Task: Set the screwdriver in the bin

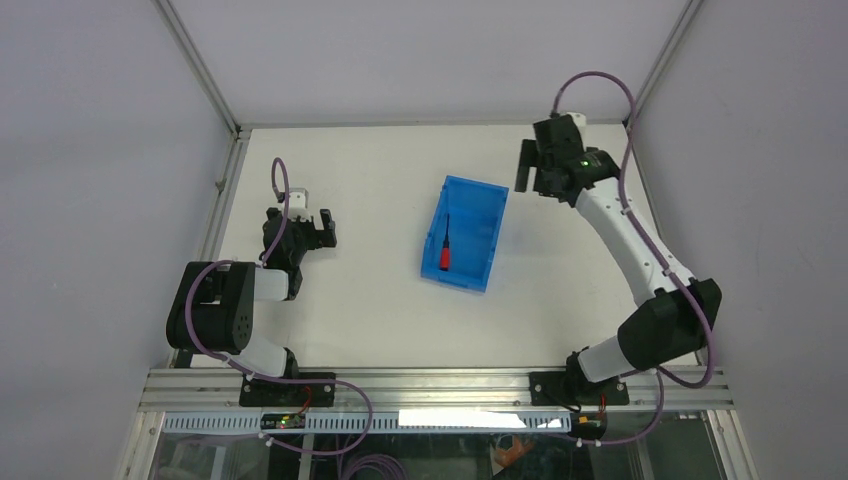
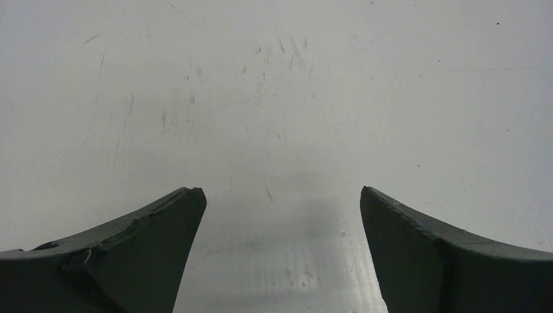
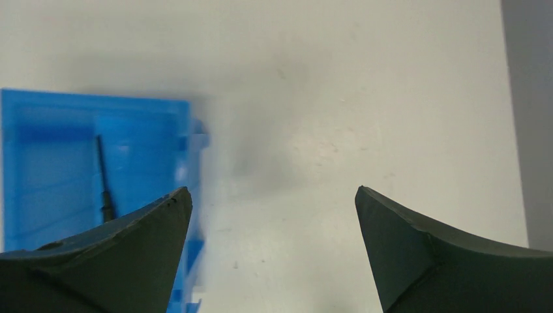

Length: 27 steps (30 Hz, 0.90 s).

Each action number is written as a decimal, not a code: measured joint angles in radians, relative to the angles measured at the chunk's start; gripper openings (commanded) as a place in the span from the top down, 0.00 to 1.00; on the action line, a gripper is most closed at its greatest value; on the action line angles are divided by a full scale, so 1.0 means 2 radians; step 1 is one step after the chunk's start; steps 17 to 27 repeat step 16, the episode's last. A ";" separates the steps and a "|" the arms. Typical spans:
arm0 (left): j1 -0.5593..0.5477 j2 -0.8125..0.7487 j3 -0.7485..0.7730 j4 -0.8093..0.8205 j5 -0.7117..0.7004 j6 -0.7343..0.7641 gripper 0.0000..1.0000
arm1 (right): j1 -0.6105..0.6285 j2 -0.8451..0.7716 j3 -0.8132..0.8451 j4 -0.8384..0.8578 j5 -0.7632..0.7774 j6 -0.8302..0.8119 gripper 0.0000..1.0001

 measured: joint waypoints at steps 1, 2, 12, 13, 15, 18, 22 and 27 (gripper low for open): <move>0.000 0.000 0.000 0.000 0.000 0.000 0.01 | -0.028 -0.011 -0.012 -0.001 -0.003 -0.003 0.01; 0.000 0.000 0.000 0.000 0.000 0.000 0.01 | -0.048 -0.019 -0.021 -0.001 -0.004 -0.005 0.01; 0.000 0.000 0.000 0.000 0.000 0.000 0.01 | -0.186 -0.089 -0.099 0.000 -0.044 -0.020 0.01; 0.000 0.000 0.000 0.000 0.000 0.000 0.01 | -0.187 -0.093 -0.100 0.003 -0.049 -0.021 0.01; 0.000 0.000 0.000 0.000 0.000 0.000 0.01 | -0.187 -0.096 -0.100 0.008 -0.056 -0.024 0.01; 0.000 0.000 0.000 0.000 0.000 0.000 0.01 | -0.188 -0.096 -0.100 0.010 -0.060 -0.025 0.01; 0.000 0.000 0.000 0.000 0.000 0.000 0.01 | -0.188 -0.096 -0.100 0.010 -0.060 -0.025 0.01; 0.000 0.000 0.000 0.000 0.000 0.000 0.01 | -0.188 -0.096 -0.100 0.010 -0.060 -0.025 0.01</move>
